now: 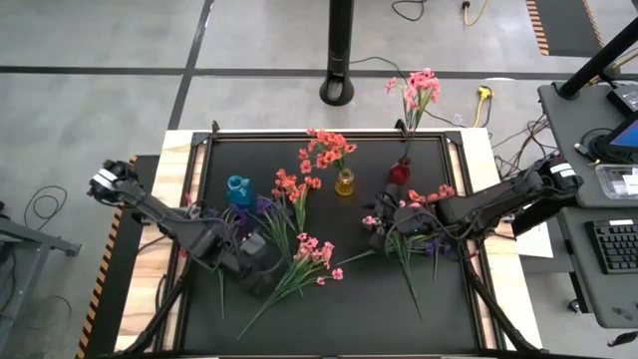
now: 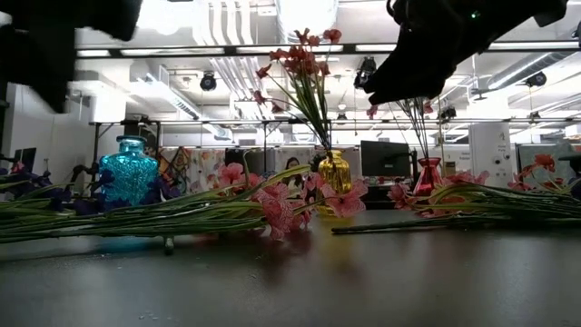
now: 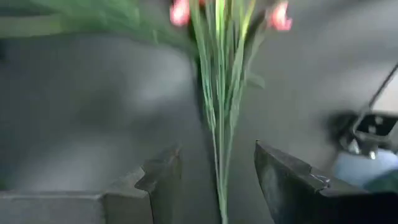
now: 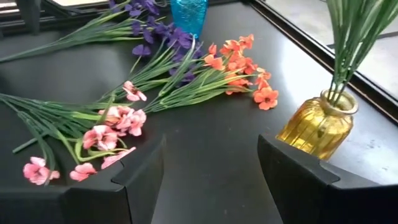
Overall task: Sort flowers into vase by color
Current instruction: Put the left violet flowers into the blue flower vase
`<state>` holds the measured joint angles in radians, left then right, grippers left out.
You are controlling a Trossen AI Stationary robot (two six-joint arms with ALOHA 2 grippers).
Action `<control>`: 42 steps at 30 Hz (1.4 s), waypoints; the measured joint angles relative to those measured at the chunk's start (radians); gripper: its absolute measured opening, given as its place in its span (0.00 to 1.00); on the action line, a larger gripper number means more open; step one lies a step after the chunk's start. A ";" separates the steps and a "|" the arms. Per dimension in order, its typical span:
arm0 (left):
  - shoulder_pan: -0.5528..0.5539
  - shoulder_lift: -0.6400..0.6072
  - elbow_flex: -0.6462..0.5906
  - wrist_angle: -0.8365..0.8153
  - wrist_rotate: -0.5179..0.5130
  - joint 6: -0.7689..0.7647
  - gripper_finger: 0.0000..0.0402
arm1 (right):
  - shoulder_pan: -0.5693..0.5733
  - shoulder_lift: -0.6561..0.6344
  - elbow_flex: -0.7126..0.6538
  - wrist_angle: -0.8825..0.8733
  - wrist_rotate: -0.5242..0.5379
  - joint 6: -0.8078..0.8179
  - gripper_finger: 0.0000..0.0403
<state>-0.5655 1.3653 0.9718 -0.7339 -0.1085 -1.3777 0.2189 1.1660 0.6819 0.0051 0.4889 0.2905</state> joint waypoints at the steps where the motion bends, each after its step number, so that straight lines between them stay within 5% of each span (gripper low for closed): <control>1: -0.015 0.005 0.000 -0.008 0.013 -0.038 0.45 | 0.006 0.000 0.000 0.000 0.000 0.002 0.61; 15: -0.156 0.099 -0.001 -0.284 0.081 -0.578 0.45 | 0.080 -0.025 0.000 -0.035 -0.040 0.000 0.62; 25: -0.153 0.242 -0.001 -0.321 0.066 -0.625 0.46 | 0.126 -0.205 0.055 -0.492 -0.050 0.235 0.62; 42: -0.153 0.308 -0.004 -0.461 0.125 -0.683 0.64 | 0.128 -0.152 0.046 -0.494 -0.045 0.251 0.63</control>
<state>-0.7181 1.6737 0.9680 -1.1945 0.0169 -2.0607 0.3470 1.0139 0.7280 -0.4889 0.4434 0.5414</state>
